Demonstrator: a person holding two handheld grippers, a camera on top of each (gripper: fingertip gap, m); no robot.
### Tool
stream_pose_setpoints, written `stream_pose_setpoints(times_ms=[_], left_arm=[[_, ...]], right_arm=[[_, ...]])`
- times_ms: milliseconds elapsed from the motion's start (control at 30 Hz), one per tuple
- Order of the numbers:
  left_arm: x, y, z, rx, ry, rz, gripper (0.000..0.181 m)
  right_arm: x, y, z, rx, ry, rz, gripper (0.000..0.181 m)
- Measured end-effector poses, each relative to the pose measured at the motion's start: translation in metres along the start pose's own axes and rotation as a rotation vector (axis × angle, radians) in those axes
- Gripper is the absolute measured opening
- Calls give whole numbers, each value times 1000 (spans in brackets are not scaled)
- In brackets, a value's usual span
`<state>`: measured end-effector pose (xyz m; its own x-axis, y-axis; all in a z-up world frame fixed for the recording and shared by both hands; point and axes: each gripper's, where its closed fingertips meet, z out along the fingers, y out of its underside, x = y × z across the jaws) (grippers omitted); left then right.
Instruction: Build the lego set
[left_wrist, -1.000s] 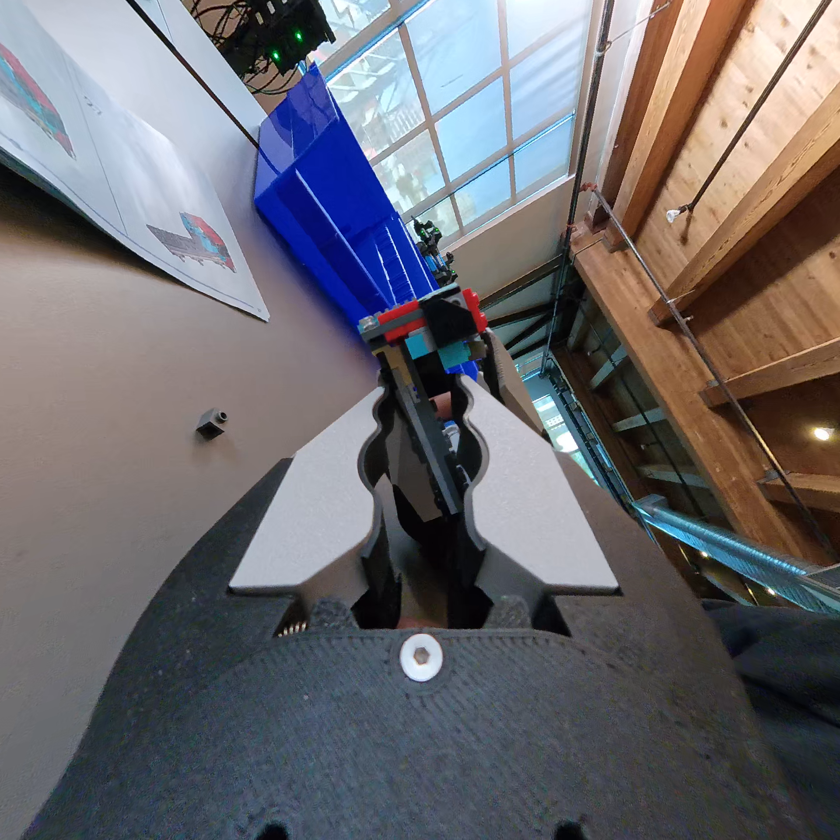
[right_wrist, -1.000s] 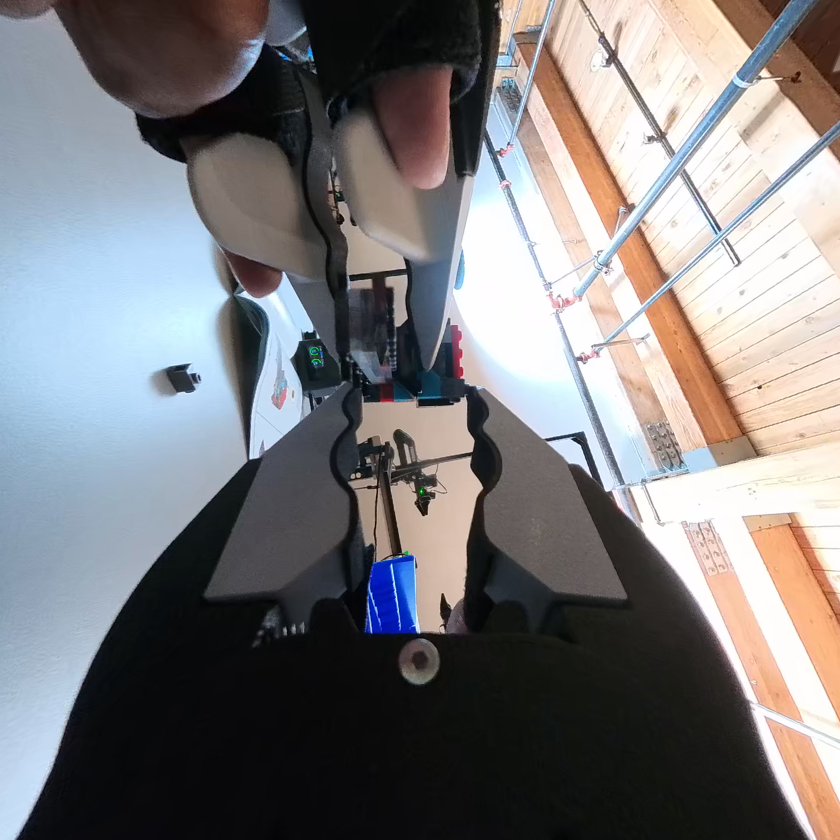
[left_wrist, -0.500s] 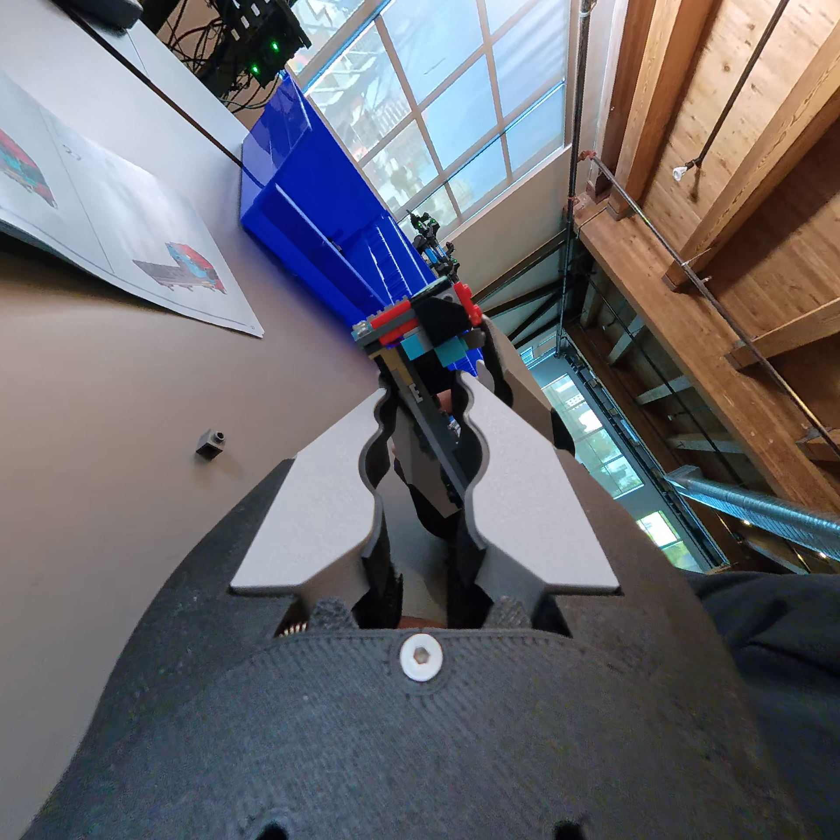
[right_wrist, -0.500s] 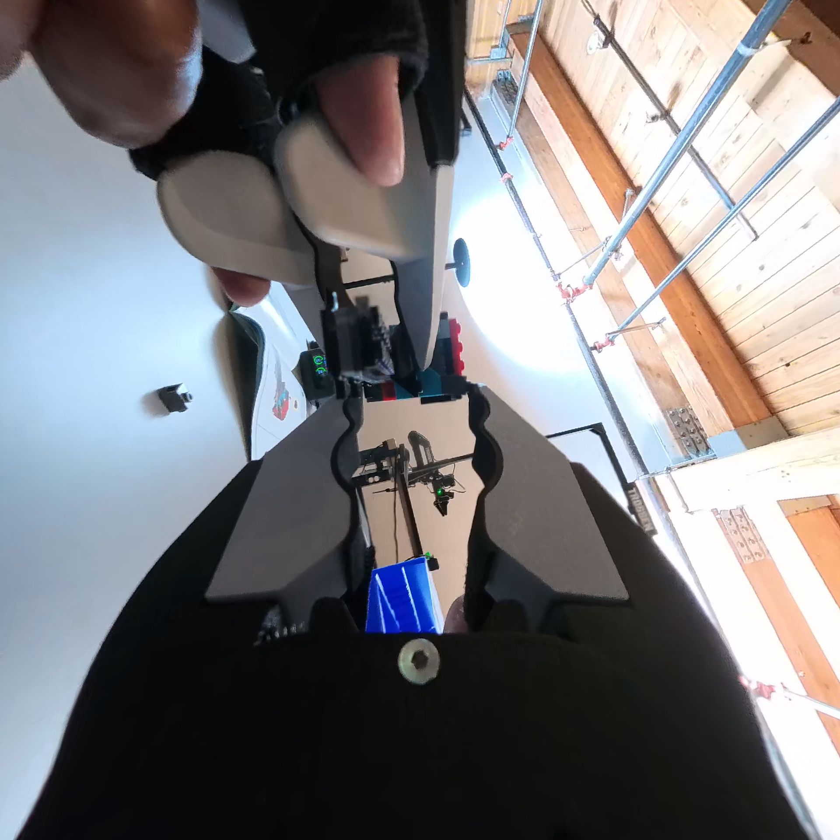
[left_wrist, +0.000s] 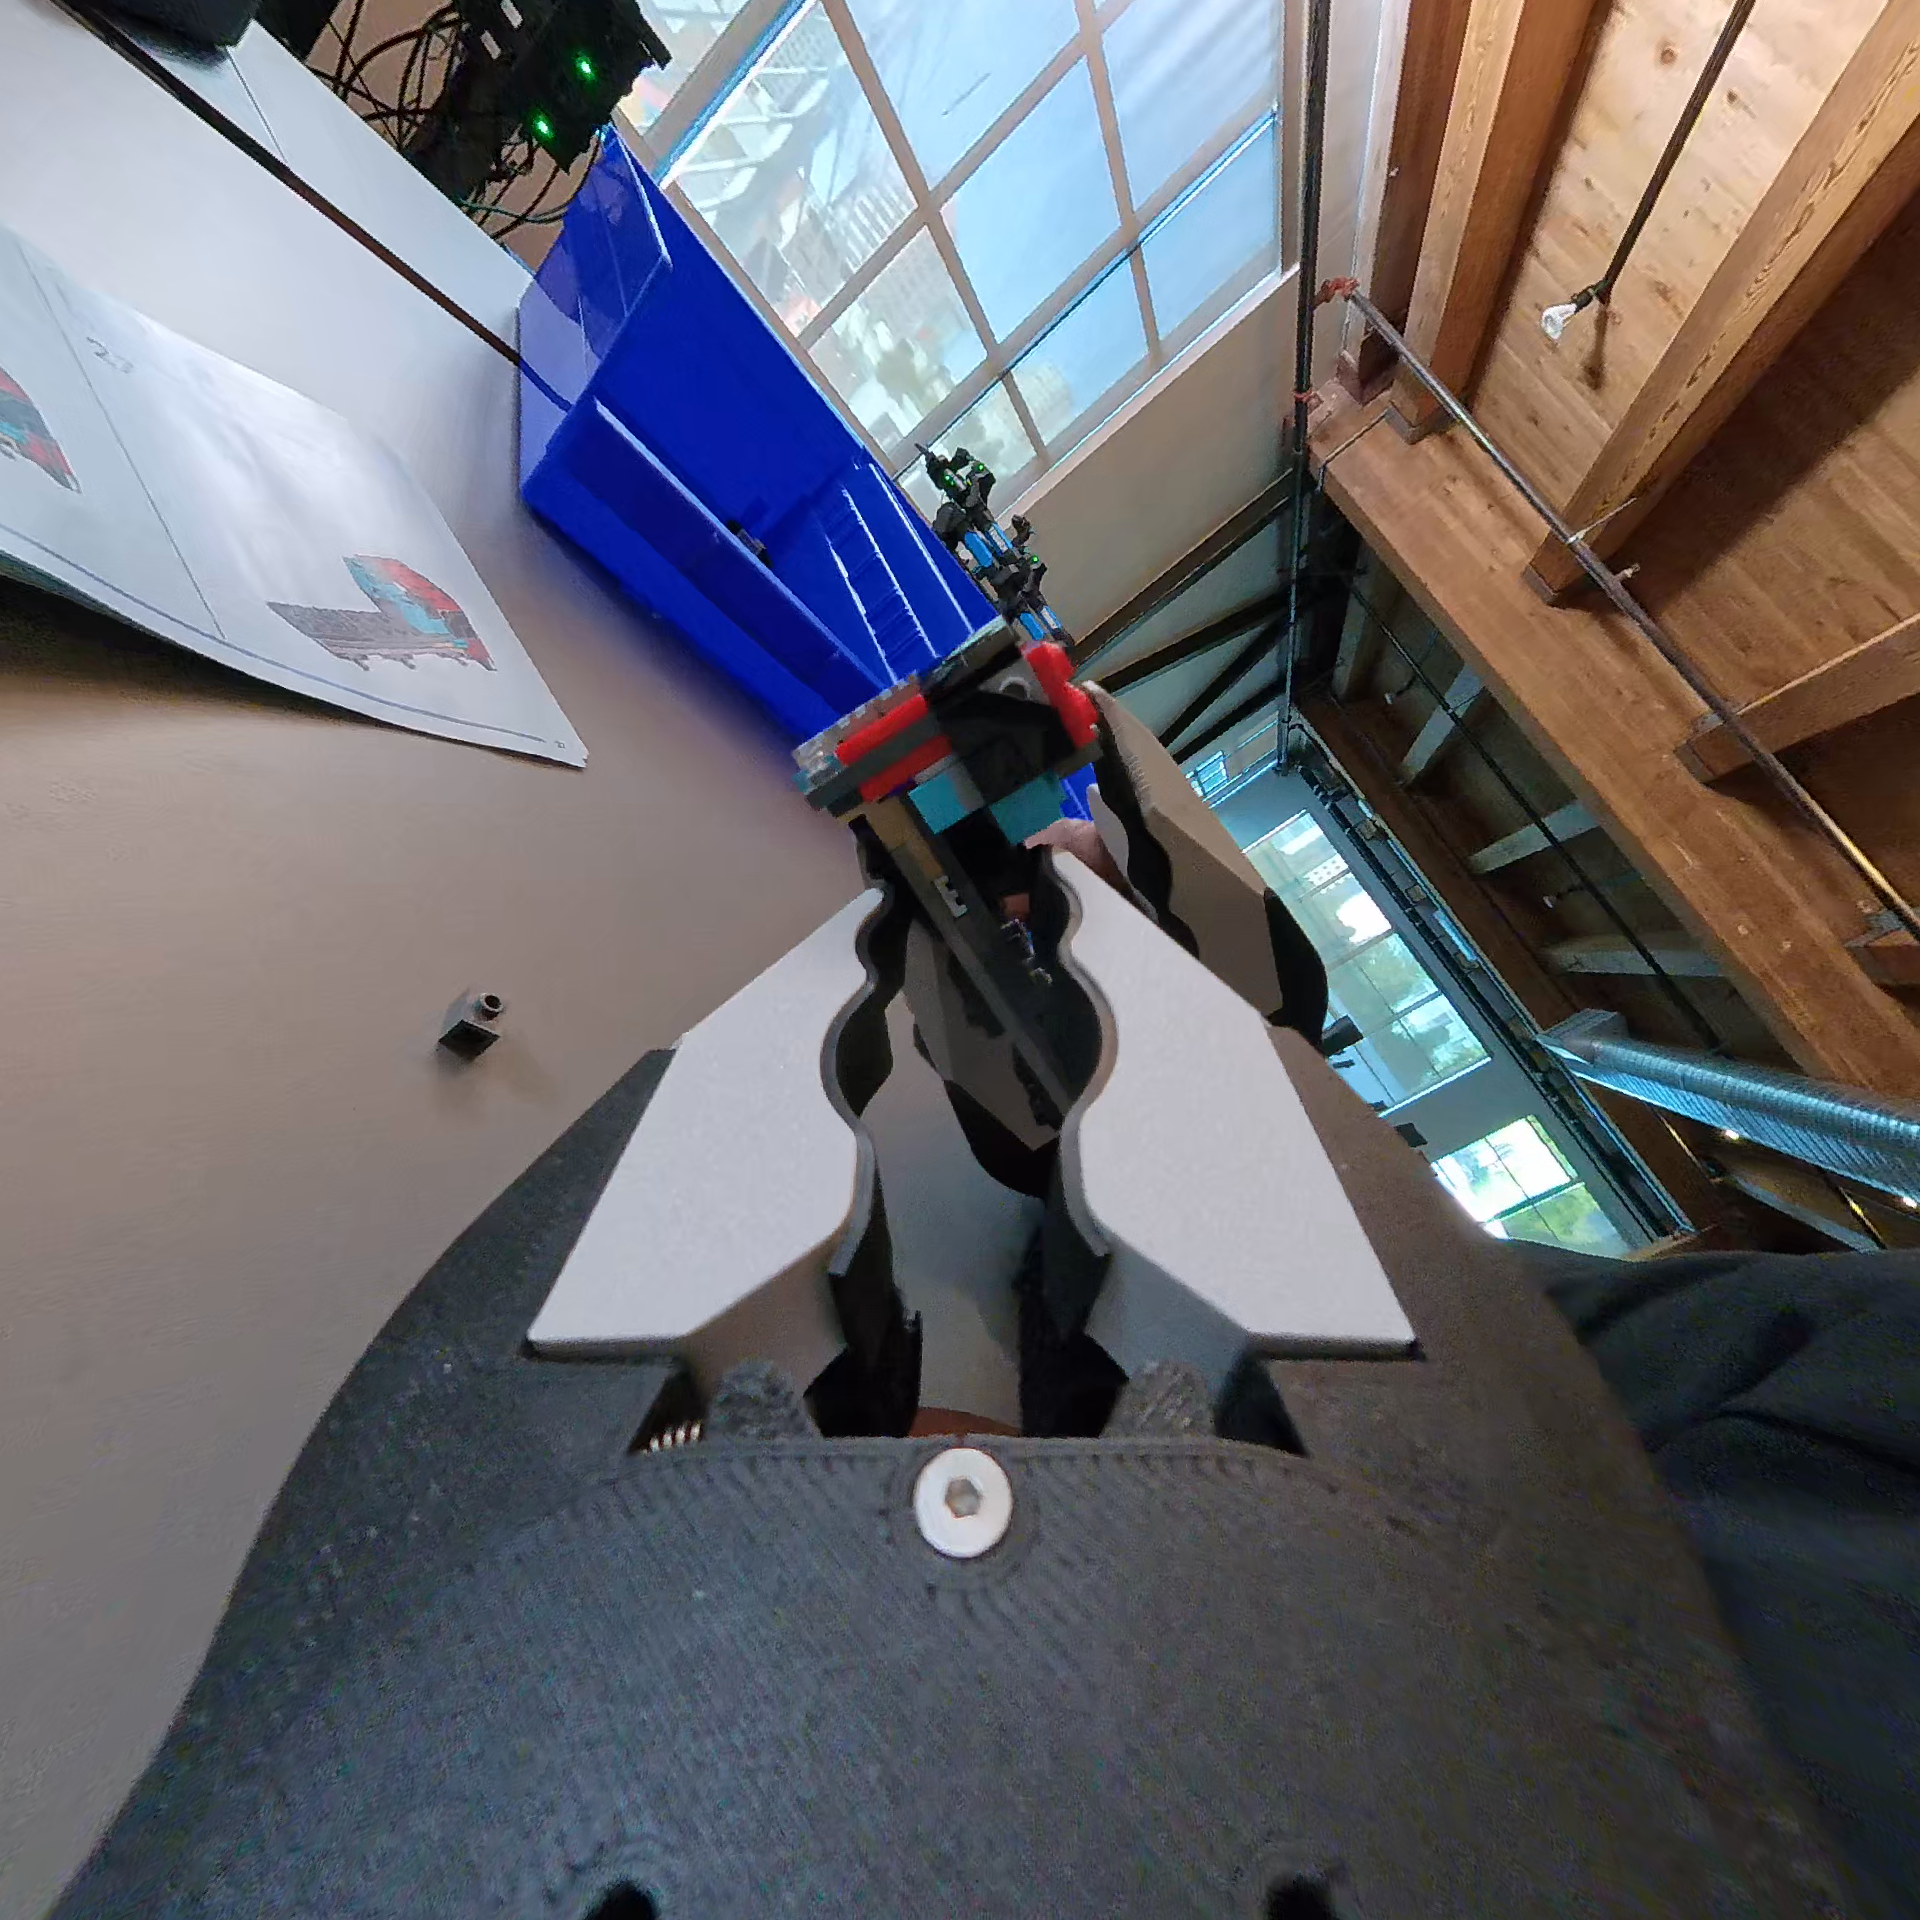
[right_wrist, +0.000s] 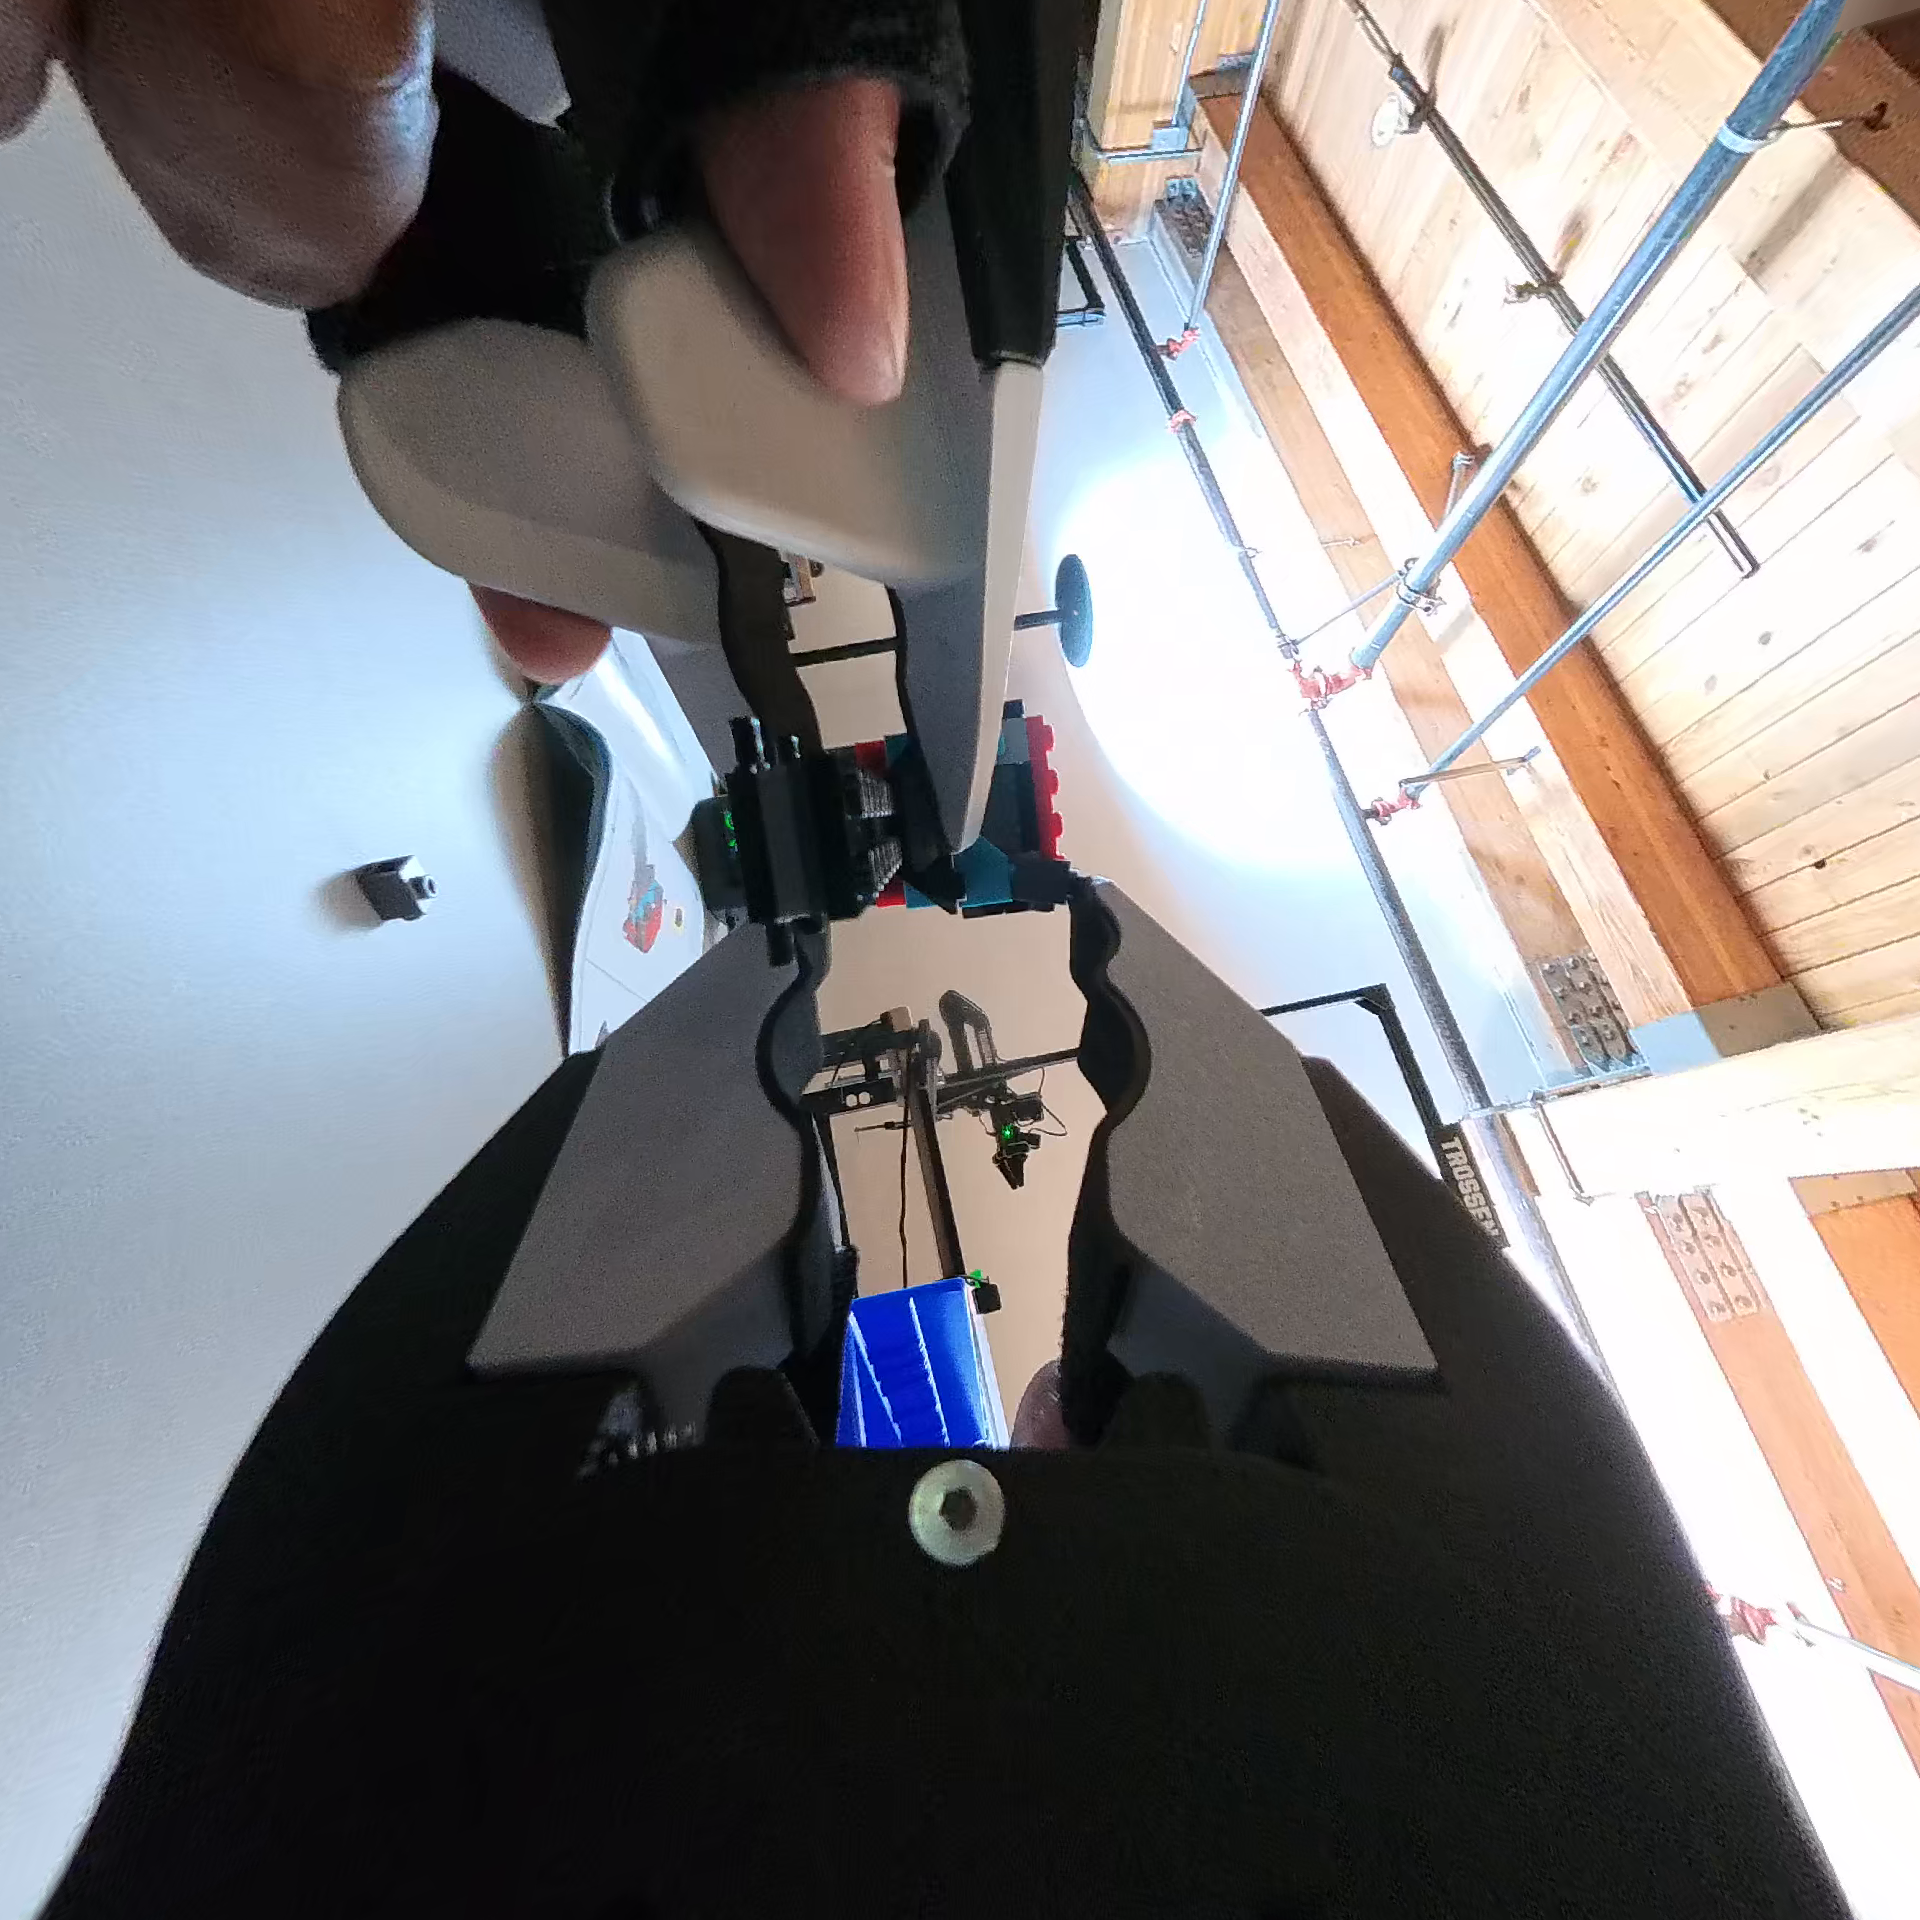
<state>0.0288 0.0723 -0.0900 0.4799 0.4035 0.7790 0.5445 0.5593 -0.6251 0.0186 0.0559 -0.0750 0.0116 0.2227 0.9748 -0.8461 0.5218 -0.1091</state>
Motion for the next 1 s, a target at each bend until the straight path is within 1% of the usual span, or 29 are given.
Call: stream_pose_setpoints(times_ms=[667, 1000], left_arm=[[-4, 5, -1, -39, -32, 35, 25], [-9, 8, -1, -56, -42, -21, 25]], right_arm=[[-5, 1, 1, -7, -40, -1, 46], [-11, 2, 1, -8, -73, -9, 46]])
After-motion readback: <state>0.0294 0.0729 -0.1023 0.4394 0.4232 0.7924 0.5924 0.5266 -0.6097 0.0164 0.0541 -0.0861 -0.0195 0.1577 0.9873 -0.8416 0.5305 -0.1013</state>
